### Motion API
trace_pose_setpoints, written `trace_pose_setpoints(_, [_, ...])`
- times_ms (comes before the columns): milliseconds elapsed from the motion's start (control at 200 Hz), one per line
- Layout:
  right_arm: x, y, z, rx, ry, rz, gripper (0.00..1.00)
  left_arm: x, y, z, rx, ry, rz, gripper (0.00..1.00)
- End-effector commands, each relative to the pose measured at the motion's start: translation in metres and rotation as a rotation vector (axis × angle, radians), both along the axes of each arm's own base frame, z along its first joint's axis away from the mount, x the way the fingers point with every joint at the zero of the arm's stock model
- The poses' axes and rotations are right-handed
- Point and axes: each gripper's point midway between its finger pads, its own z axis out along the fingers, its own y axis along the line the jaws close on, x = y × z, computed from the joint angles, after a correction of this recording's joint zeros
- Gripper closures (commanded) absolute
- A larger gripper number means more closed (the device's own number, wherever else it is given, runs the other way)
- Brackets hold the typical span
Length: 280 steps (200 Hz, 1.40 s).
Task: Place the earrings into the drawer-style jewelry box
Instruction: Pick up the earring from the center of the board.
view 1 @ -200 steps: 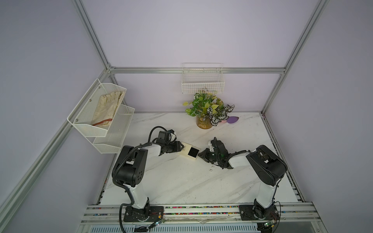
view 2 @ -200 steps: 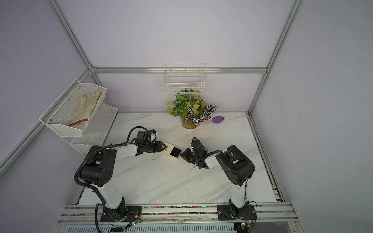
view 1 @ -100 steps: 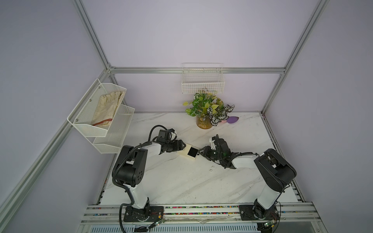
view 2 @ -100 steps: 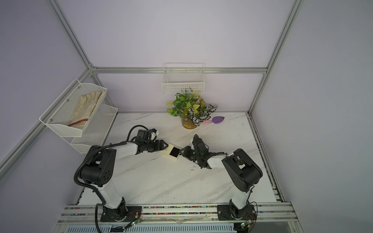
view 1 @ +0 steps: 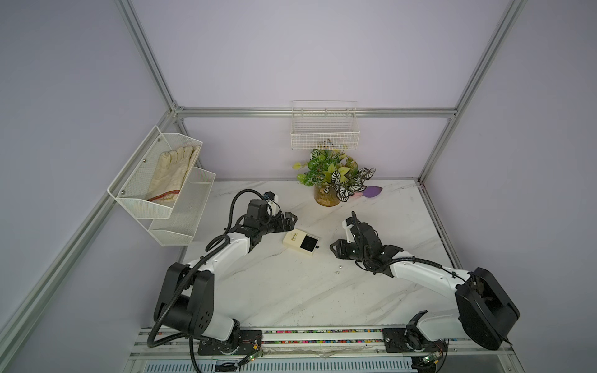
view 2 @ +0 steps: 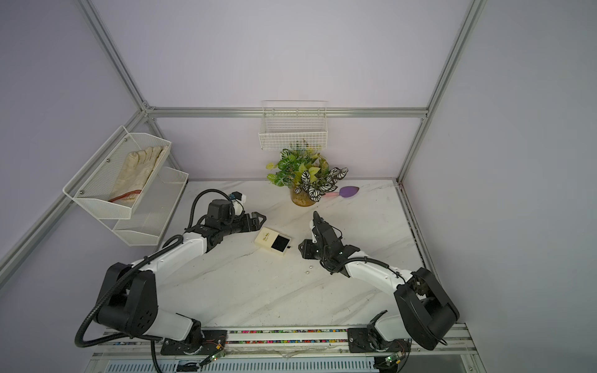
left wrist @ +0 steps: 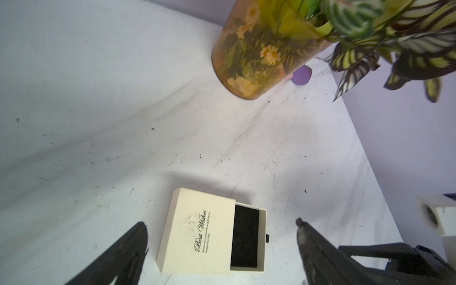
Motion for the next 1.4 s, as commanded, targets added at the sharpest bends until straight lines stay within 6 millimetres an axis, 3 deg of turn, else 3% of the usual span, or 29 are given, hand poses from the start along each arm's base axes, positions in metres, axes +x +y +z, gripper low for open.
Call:
trace_pose_setpoints(0, [-0.033, -0.02, -0.031, -0.174, 0.076, 0.03, 0.66, -0.012, 0.001, 0.013, 0.073, -0.079, 0.029, 0.05])
trace_pose_setpoints(155, [-0.053, -0.021, -0.043, -0.251, 0.107, 0.016, 0.67, -0.014, -0.011, 0.02, 0.069, -0.104, 0.011, 0.06])
trace_pose_setpoints(310, [-0.059, -0.02, -0.047, -0.267, 0.106, 0.032, 0.67, -0.012, -0.017, 0.017, 0.057, -0.097, -0.005, 0.06])
trace_pose_setpoints(515, [-0.057, -0.014, -0.047, -0.262, 0.109, 0.053, 0.67, -0.012, -0.021, 0.009, 0.058, -0.079, -0.02, 0.06])
trace_pose_setpoints(770, [-0.055, -0.011, -0.061, -0.29, 0.136, 0.066, 0.67, -0.012, -0.022, 0.004, 0.063, -0.067, -0.026, 0.07])
trace_pose_setpoints(1395, [-0.047, -0.002, -0.077, -0.305, 0.143, 0.073, 0.61, -0.014, -0.023, 0.004, 0.071, -0.066, -0.041, 0.07])
